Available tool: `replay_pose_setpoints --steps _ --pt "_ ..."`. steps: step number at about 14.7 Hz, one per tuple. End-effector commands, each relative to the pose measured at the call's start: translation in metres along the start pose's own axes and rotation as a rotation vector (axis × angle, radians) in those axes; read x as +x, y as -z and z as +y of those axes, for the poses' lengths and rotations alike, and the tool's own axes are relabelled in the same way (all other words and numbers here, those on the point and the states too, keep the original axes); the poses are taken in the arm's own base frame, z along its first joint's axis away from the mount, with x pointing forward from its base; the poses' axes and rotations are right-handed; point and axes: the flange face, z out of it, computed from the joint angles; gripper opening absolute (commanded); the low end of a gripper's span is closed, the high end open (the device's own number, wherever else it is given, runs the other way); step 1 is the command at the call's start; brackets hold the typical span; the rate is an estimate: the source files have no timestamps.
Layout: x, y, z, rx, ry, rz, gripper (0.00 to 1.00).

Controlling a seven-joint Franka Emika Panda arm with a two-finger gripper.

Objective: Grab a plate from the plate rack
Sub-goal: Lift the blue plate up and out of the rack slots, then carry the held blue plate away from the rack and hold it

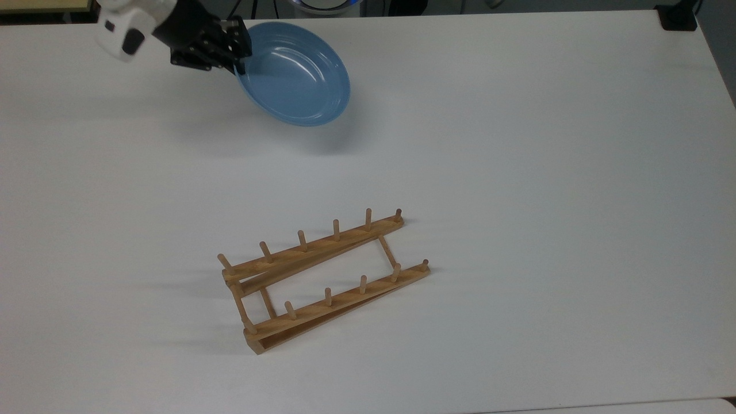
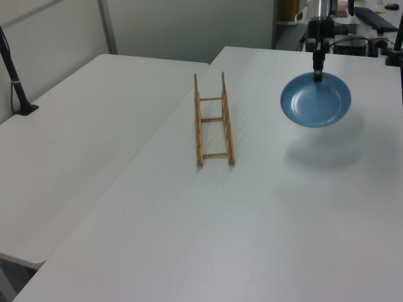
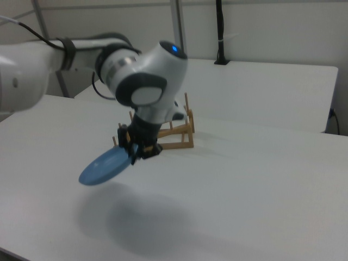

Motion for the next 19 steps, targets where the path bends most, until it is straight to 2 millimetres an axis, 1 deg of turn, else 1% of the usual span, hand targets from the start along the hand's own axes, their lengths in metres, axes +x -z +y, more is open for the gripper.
replay_pose_setpoints --steps 1,4,7,9,10,11,12,13,14,15,16,17,19 --pt "0.003 -0.042 0.022 0.025 0.013 -0.013 0.00" --pt "0.012 -0.062 0.040 -0.002 -0.009 0.017 0.00" --pt "0.016 -0.083 0.054 0.006 -0.026 -0.009 0.00" --pt "0.019 -0.091 0.059 0.003 -0.033 -0.012 0.00" --pt "0.020 -0.094 0.061 0.004 -0.038 -0.014 0.02" --pt "0.021 -0.095 0.062 0.005 -0.045 -0.016 0.30" --pt "0.021 -0.093 0.061 0.003 -0.047 -0.013 0.55" --pt "0.020 -0.089 0.062 0.004 -0.048 -0.010 0.84" --pt "0.019 -0.080 0.061 0.001 -0.049 0.000 1.00" --pt "0.017 -0.067 0.061 -0.007 -0.061 0.022 1.00" --pt "0.016 -0.049 0.055 -0.012 -0.078 0.039 1.00" --pt "0.015 -0.033 0.047 -0.016 -0.107 0.055 1.00" --pt "0.013 0.009 0.024 -0.036 -0.181 0.107 1.00"
